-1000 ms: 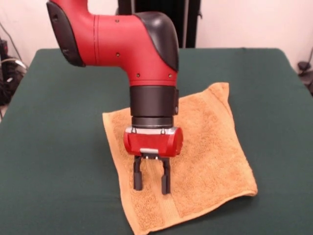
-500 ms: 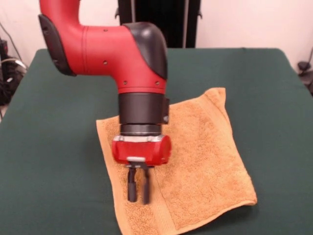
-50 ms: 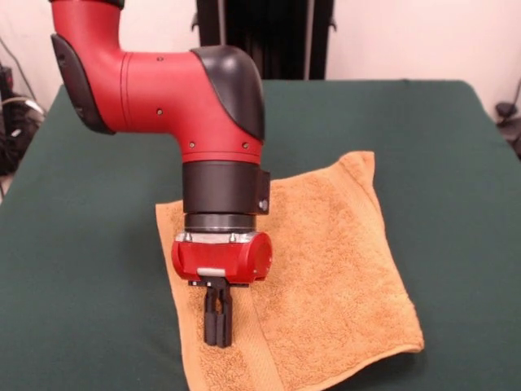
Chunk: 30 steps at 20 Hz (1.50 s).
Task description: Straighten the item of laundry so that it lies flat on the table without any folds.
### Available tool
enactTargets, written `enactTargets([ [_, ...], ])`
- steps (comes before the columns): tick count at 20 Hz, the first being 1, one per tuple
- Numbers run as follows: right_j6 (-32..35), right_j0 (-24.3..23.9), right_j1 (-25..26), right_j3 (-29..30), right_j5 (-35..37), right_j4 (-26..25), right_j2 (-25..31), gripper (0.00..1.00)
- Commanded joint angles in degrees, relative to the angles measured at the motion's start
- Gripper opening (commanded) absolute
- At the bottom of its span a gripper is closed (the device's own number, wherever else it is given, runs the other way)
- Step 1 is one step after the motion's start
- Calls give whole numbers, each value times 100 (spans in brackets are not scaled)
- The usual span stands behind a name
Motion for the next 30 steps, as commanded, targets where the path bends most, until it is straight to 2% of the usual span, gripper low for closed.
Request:
enactTargets([
  [1, 149, -13, 1045, -66, 924, -11, 25, 0],
  [5, 164, -8, 998, -23, 885, -27, 3, 0],
  [10, 396, 498, 508, 332, 880, 268, -782, 0],
  [13, 122, 371, 448, 219, 907, 16, -673, 0],
  [15, -17, 456, 429, -27, 635, -150, -870, 0],
  [20, -911, -286, -104, 174, 1632, -831, -40, 0],
  [23, -978, -437, -317, 389, 1917, -947, 54, 0],
  [30, -1131, -737, -1325, 1154, 2792, -972, 116, 0],
])
